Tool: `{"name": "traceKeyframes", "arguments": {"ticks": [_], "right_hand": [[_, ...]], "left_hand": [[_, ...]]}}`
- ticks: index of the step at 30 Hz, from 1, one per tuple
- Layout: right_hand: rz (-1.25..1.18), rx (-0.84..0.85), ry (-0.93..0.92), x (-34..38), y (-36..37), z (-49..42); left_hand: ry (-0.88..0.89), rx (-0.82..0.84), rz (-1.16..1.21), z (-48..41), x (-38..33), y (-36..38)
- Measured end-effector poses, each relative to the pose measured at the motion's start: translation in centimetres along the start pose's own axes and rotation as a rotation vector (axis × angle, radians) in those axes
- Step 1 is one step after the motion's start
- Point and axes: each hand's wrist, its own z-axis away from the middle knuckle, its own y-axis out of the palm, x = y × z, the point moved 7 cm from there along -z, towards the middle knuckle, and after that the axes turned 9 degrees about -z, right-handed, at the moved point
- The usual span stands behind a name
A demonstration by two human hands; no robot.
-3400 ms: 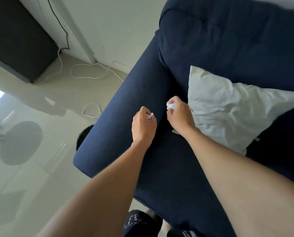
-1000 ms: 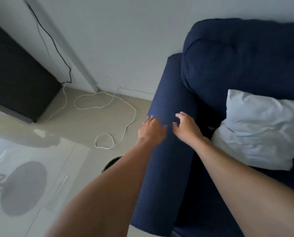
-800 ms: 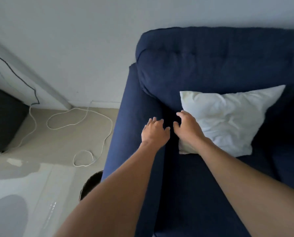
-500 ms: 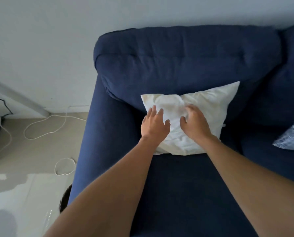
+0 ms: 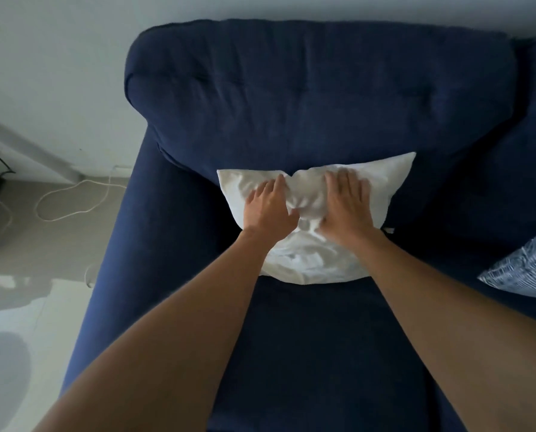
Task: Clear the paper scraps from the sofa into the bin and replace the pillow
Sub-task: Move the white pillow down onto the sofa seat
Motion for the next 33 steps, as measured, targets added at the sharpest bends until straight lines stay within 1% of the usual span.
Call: {"name": "traceKeyframes", "arguments": {"ticks": [2, 4, 7, 9, 11, 12, 14, 16, 18, 20, 22, 25, 28, 30, 31, 33], "right_hand": [[0.056, 0.072, 0.042, -0.7, 1.4, 0.9], [0.123, 0.101, 0.049, -1.0, 2.2, 1.6], [0.246, 0.035, -0.059, -0.7, 1.6, 2.4], [0.34, 0.035, -0.14, -0.6, 1.4, 3.0], [0.344, 0.083, -0.159, -0.6, 1.5, 4.1], [0.296, 0.113, -0.147, -0.6, 1.8, 4.9], [0.16, 0.183, -0.099, -0.6, 2.4, 6.8], [0.143, 0.218, -0.076, -0.4, 3.1, 8.9], [0.205, 0.229, -0.064, -0.1, 3.6, 11.2], [0.23, 0.289, -0.021, -0.2, 4.7, 13.8], [0.171, 0.376, 0.022, -0.4, 5.8, 16.6], [0.086, 0.546, 0.101, -1.1, 7.6, 21.0], [-0.005, 0.623, 0.18, -2.0, 9.4, 24.2], [-0.123, 0.587, 0.251, -2.7, 10.4, 25.2], [-0.165, 0.526, 0.272, -3.2, 10.8, 25.2], [-0.197, 0.341, 0.236, -4.0, 11.5, 24.4]], "left_hand": [[-0.019, 0.061, -0.045, 0.7, -0.3, 1.4], [-0.018, 0.108, -0.185, 1.4, -0.8, 2.5], [0.045, 0.074, -0.416, 2.0, -1.6, 2.3], [0.081, 0.037, -0.465, 2.4, -1.7, 2.1], [0.102, 0.019, -0.443, 3.3, -1.6, 2.4], [0.103, 0.038, -0.399, 4.0, -1.5, 2.6], [0.075, 0.116, -0.251, 5.8, -1.1, 3.6], [0.065, 0.151, -0.141, 8.1, -0.9, 4.2], [0.073, 0.21, -0.137, 10.6, -1.0, 5.0], [0.077, 0.291, -0.179, 13.2, -0.8, 5.9], [0.095, 0.344, -0.223, 15.8, -0.8, 6.8], [0.113, 0.453, -0.218, 20.0, -0.9, 8.9], [0.101, 0.548, -0.162, 23.4, -0.6, 11.7], [0.07, 0.572, -0.114, 24.4, -0.1, 13.2], [0.053, 0.557, -0.094, 24.6, 0.1, 13.8], [0.004, 0.456, -0.049, 24.3, 0.6, 14.4]]}}
